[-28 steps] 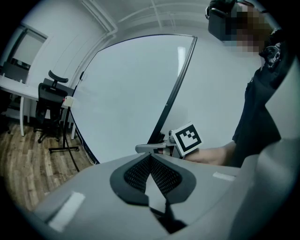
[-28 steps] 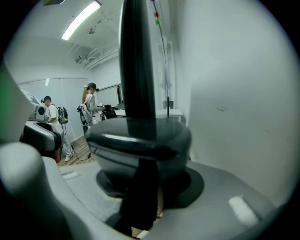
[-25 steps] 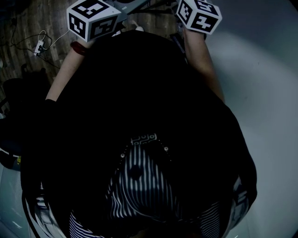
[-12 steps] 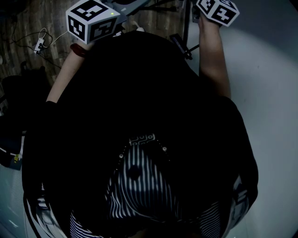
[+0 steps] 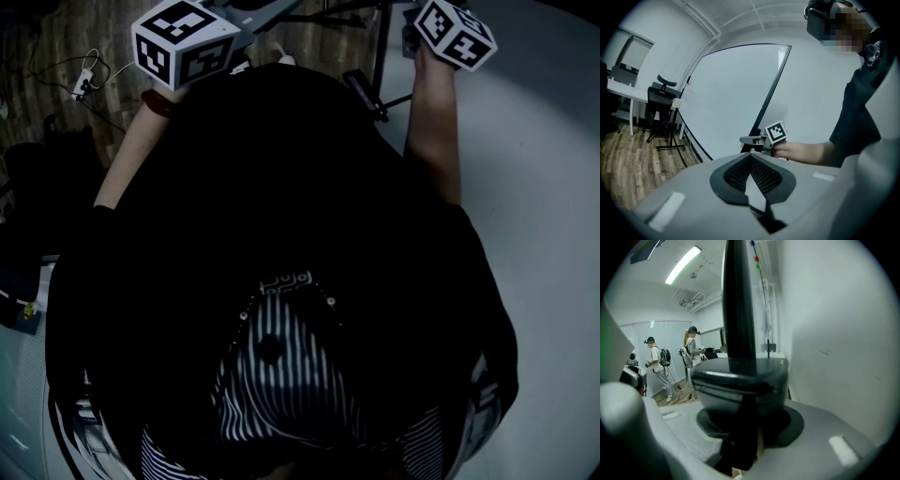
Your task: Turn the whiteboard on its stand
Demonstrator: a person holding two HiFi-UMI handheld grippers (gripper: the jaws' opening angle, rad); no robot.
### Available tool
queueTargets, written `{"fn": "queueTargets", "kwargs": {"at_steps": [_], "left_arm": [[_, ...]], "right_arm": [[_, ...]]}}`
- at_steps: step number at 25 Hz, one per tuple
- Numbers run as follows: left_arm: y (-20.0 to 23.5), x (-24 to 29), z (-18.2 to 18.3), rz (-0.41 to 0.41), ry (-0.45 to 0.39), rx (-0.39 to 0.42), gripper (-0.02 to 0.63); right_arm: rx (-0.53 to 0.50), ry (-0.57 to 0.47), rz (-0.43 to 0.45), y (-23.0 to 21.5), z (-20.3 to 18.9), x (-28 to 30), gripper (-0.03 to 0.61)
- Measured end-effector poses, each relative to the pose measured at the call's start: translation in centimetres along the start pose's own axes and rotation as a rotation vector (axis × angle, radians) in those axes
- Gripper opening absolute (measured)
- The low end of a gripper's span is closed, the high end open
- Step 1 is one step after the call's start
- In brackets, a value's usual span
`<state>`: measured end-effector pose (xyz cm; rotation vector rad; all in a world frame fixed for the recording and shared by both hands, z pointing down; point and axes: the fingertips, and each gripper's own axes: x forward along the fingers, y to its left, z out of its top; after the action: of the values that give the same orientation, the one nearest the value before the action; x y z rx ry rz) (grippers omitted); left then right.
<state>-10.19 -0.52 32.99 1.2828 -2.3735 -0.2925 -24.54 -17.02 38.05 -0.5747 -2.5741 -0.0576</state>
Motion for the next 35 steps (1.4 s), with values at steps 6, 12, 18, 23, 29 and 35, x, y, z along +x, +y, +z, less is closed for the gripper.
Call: {"fn": "queueTargets", "kwargs": {"at_steps": [6, 12, 18, 23, 29, 35], "left_arm": [[0.2, -0.2, -0.1, -0.001, -0.003, -0.004, 0.000], [-0.1, 0.3, -0.3, -0.031, 0.005, -0.001, 0.000], [-0.5, 0.8, 0.1, -0.061, -0.006, 0.027, 0.000], [-0.7, 1.1, 0.0, -0.091, 0.006, 0.031, 0.000], [-1.7, 1.8, -0.1, -0.120, 0.018, 0.030, 0.000], [-2.5, 2.2, 0.1, -0.157, 0.027, 0.038, 0.000]], "right_arm": [[-0.009, 0.014, 0.019, -0.8, -0.7, -1.3, 0.160], [0.030, 0.023, 0.045, -0.4, -1.6, -2.4, 0.196], [0.026, 0.029, 0.030, 0.4, -2.7, -5.8, 0.245], [0.025, 0.047, 0.000, 1.5, -4.3, -9.8, 0.245], [0.111, 0.048, 0.158, 4.9, -7.8, -13.6, 0.002], [0.123, 0.009, 0.278, 7.9, -6.4, -13.7, 0.000]]}}
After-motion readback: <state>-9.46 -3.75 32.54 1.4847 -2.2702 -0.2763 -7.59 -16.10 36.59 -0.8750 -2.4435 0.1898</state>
